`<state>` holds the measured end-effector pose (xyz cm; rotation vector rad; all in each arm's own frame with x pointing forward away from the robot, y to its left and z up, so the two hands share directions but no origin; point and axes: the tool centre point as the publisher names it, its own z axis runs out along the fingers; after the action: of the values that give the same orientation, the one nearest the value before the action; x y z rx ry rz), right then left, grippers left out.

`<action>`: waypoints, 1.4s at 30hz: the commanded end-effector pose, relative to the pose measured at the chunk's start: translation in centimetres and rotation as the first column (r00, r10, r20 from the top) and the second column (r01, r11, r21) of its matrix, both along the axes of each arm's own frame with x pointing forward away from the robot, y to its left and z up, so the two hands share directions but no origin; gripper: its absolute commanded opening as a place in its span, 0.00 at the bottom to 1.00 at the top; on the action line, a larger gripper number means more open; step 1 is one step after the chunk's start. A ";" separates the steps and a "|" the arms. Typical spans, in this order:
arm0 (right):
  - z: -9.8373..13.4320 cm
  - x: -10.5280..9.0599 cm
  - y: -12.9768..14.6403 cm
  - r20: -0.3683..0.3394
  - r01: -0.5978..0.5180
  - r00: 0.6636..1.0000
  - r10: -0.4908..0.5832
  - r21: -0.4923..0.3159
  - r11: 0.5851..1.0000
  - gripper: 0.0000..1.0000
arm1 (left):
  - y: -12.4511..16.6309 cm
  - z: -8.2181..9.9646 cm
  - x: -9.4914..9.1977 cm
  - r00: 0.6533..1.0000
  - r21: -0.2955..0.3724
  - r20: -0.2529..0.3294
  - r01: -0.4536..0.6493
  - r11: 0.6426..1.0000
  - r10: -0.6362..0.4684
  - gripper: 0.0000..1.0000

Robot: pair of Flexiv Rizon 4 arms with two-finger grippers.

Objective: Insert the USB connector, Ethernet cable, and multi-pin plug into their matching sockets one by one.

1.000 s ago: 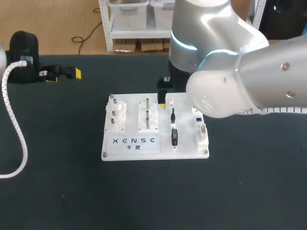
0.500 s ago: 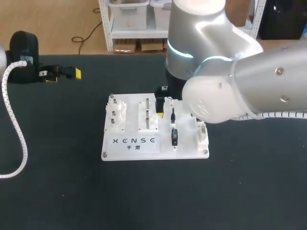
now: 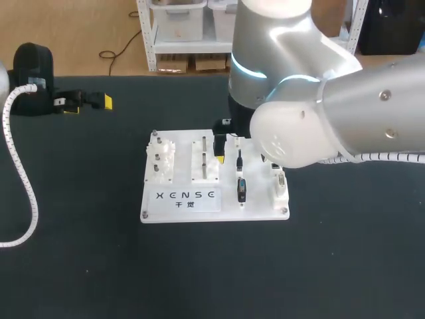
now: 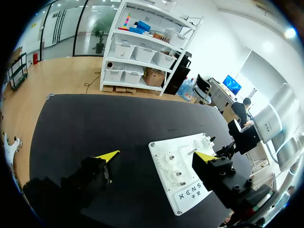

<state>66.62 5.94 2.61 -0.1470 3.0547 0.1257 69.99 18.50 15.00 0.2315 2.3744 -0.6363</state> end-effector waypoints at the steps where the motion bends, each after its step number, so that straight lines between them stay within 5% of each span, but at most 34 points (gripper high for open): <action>1: 0.0 0.0 0.0 0.000 0.001 1.000 -0.001 0.000 1.000 1.00 | 0.0 0.0 0.0 1.000 0.000 0.000 0.000 1.000 0.000 1.00; 24: -0.8 0.2 0.3 -0.043 0.098 0.994 -0.099 -0.039 0.994 1.00 | 0.0 0.0 0.0 1.000 0.000 0.000 0.000 1.000 0.000 1.00; 25: -0.9 0.2 0.3 -0.046 0.102 0.994 -0.103 -0.035 0.994 0.70 | 0.0 0.0 0.0 1.000 0.000 0.000 0.000 1.000 0.000 1.00; 26: -0.9 0.2 0.3 -0.049 0.104 0.993 -0.105 -0.034 0.994 0.54 | 0.0 0.0 0.0 1.000 0.000 0.000 0.000 1.000 0.000 1.00; 32: -1.0 0.2 0.2 -0.057 0.108 0.992 -0.110 -0.032 0.994 0.35 | 0.0 0.0 0.0 1.000 0.000 0.000 0.000 1.000 0.000 1.00; 42: -1.2 0.2 0.2 -0.067 0.113 0.991 -0.116 -0.036 0.993 0.16 | 0.0 0.0 0.0 1.000 0.000 0.000 0.000 1.000 0.000 1.00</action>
<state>66.69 6.23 1.46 0.0299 3.1224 0.0833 69.99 18.49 15.00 0.2315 2.3744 -0.6363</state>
